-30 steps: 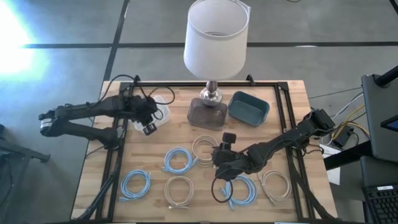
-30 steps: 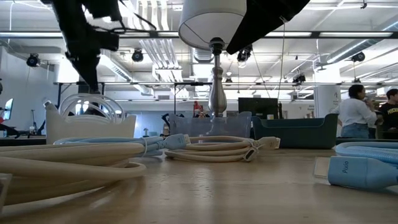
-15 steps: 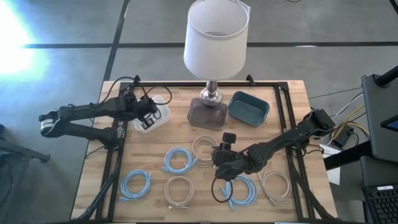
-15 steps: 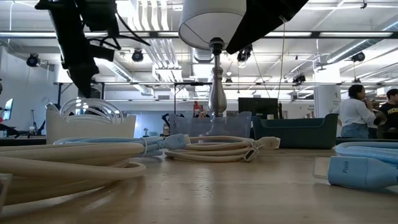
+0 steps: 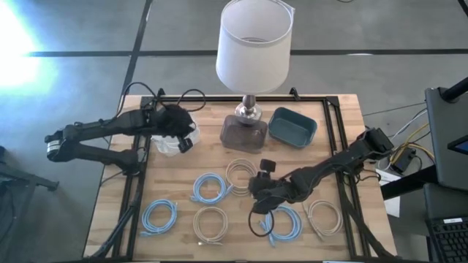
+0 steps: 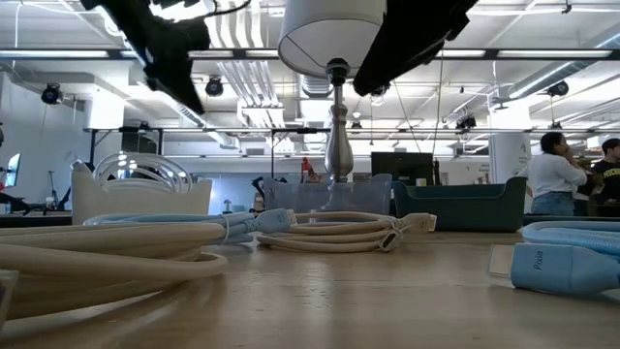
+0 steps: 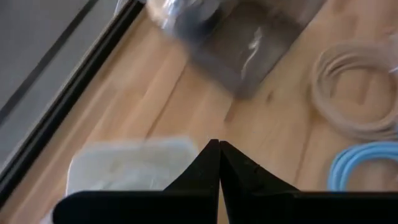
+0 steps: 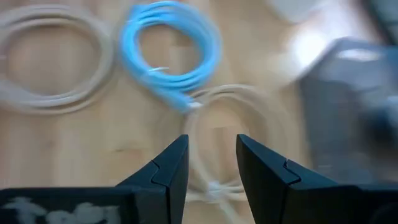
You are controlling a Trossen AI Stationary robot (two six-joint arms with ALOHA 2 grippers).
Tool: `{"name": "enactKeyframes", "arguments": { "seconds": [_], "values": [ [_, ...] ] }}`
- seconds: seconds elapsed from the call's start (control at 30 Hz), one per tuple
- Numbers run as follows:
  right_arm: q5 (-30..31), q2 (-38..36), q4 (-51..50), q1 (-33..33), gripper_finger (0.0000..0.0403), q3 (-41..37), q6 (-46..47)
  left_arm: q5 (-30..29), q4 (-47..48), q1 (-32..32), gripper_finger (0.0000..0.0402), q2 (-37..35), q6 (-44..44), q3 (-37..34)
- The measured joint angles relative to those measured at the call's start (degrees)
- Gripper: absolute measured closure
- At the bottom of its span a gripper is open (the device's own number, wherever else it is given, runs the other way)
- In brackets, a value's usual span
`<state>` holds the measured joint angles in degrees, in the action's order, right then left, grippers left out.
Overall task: Sort HDMI cables
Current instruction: Put the top left brown HDMI cable into the black bin
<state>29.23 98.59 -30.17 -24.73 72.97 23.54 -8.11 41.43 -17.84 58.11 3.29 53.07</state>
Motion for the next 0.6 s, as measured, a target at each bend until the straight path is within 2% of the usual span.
{"name": "enactKeyframes", "arguments": {
  "seconds": [0.13, 0.3, 0.6],
  "values": [
    [-7.52, 0.0, 6.62, 1.98, 0.0275, -2.63, 0.82, 4.55, -7.12, -0.01, 0.039, 0.59, -3.12, -1.43],
    [-9.25, 2.0, 11.06, 4.67, 0.0275, -5.11, 1.8, 12.0, -11.79, 0.01, 0.038, 1.91, -5.79, -3.84],
    [-17.59, 7.95, 12.31, 6.8, 0.0275, -5.66, -0.86, 12.0, -12.86, 0.1, 0.0306, 4.28, -5.81, -4.6]
  ]
}}
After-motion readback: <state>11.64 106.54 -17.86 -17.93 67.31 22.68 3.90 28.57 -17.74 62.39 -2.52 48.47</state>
